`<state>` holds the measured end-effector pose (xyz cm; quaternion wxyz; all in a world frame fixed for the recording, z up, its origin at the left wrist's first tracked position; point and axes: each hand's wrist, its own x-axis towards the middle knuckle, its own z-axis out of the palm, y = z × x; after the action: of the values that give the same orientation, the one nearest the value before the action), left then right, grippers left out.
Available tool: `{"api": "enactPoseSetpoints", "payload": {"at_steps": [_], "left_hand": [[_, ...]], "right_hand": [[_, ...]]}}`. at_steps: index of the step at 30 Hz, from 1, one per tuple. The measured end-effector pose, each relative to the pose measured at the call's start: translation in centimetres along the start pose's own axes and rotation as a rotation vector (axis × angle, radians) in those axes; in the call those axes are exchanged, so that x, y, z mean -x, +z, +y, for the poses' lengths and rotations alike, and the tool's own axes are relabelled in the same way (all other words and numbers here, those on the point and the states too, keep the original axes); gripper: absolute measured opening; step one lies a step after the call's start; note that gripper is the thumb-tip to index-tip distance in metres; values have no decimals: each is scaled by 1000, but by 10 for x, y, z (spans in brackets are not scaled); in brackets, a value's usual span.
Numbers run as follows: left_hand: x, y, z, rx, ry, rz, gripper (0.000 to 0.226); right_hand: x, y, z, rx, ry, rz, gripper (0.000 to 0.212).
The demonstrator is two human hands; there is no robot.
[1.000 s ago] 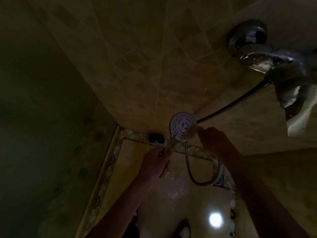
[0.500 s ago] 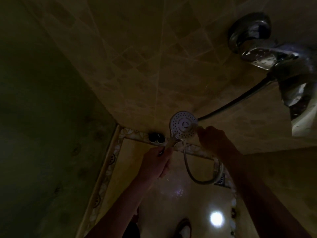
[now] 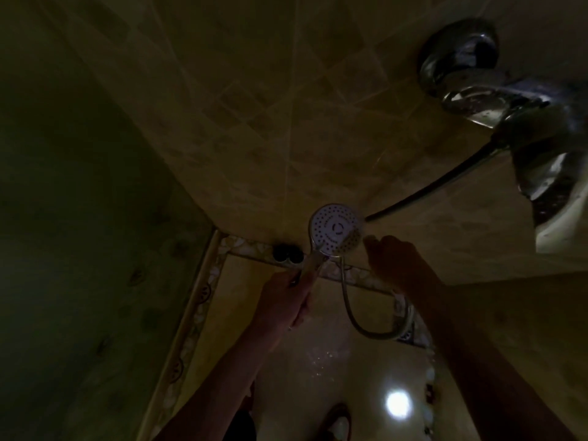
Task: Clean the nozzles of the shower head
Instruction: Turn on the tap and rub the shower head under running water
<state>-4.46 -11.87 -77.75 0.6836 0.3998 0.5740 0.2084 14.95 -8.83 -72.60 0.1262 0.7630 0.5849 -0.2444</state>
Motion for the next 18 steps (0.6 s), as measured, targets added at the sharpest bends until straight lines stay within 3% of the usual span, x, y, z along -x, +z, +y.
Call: {"api": "enactPoseSetpoints", "payload": {"at_steps": [1, 3, 5, 7, 8, 10, 15, 16, 17, 18], "left_hand": [[1, 1, 1, 0, 0, 0, 38], [1, 3, 2, -3, 10, -2, 39], [1, 7, 2, -6, 12, 4, 38], [0, 9, 2, -13, 3, 6, 38], [0, 10, 1, -19, -1, 5, 39], [0, 10, 1, -24, -6, 5, 39], [0, 10, 4, -30, -6, -4, 36], [0, 10, 5, -29, -8, -6, 36], [0, 10, 6, -31, -8, -7, 35], [0, 10, 7, -38, -5, -8, 36]], "right_hand": [[8, 2, 1, 2, 3, 2, 42], [19, 5, -3, 51, -184, 24, 46], [16, 10, -9, 48, -309, 49, 32], [13, 3, -14, -21, -247, 23, 19], [14, 0, -14, -80, -176, -30, 20], [14, -11, -21, -86, -243, 12, 28], [8, -13, 6, -390, 32, -28, 31], [16, -17, 1, -336, -9, -127, 31], [25, -14, -5, -67, -167, -96, 38], [27, -7, -8, 119, -183, -14, 47]]}}
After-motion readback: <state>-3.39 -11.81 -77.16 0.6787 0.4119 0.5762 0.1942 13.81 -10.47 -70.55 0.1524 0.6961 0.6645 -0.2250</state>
